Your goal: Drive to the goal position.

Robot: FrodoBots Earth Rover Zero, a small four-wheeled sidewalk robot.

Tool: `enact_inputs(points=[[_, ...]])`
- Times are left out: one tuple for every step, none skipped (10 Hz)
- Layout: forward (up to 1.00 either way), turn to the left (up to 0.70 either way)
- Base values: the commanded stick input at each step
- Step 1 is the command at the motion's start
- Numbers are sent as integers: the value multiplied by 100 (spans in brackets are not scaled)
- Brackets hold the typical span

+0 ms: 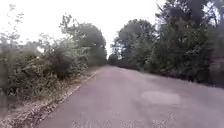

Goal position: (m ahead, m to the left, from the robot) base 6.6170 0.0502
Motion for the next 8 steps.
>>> enact_inputs(points=[[100,0],[100,0],[100,0],[100,0],[100,0],[100,0],[100,0],[100,0]])
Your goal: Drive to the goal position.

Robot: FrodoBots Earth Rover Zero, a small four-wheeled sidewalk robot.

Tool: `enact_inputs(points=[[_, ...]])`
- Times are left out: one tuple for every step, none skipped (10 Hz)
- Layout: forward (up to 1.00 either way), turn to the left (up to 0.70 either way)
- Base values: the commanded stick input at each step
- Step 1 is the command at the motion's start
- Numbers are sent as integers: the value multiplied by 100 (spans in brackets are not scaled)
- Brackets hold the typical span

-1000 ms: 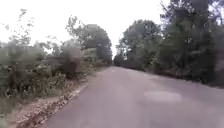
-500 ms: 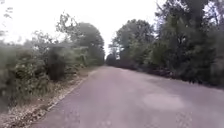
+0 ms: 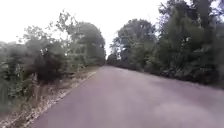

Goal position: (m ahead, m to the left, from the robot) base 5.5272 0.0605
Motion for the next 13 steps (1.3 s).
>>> enact_inputs(points=[[100,0],[100,0],[100,0],[100,0],[100,0],[100,0],[100,0],[100,0],[100,0],[100,0],[100,0],[100,0],[100,0]])
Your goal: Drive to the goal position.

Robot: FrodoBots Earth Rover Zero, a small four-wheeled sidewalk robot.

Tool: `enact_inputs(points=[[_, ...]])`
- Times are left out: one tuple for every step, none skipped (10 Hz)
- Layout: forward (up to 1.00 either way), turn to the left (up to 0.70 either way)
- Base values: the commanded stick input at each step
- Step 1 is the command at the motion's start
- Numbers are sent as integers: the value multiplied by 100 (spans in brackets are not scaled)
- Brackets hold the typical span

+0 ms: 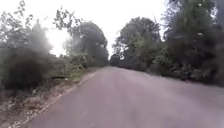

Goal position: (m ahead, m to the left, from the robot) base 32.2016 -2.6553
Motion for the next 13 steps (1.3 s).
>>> enact_inputs(points=[[100,0],[100,0],[100,0],[100,0],[100,0],[100,0],[100,0],[100,0],[100,0],[100,0],[100,0],[100,0],[100,0]])
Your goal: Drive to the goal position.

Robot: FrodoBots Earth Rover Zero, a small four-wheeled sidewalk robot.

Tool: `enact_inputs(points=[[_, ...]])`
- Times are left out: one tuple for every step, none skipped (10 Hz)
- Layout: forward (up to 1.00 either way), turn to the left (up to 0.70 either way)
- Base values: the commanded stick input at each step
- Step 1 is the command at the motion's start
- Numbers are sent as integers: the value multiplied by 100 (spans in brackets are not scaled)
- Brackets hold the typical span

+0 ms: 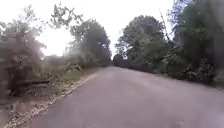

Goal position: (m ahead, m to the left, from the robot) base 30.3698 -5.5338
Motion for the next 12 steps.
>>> enact_inputs(points=[[100,0],[100,0],[100,0],[100,0],[100,0],[100,0],[100,0],[100,0],[100,0],[100,0],[100,0],[100,0]])
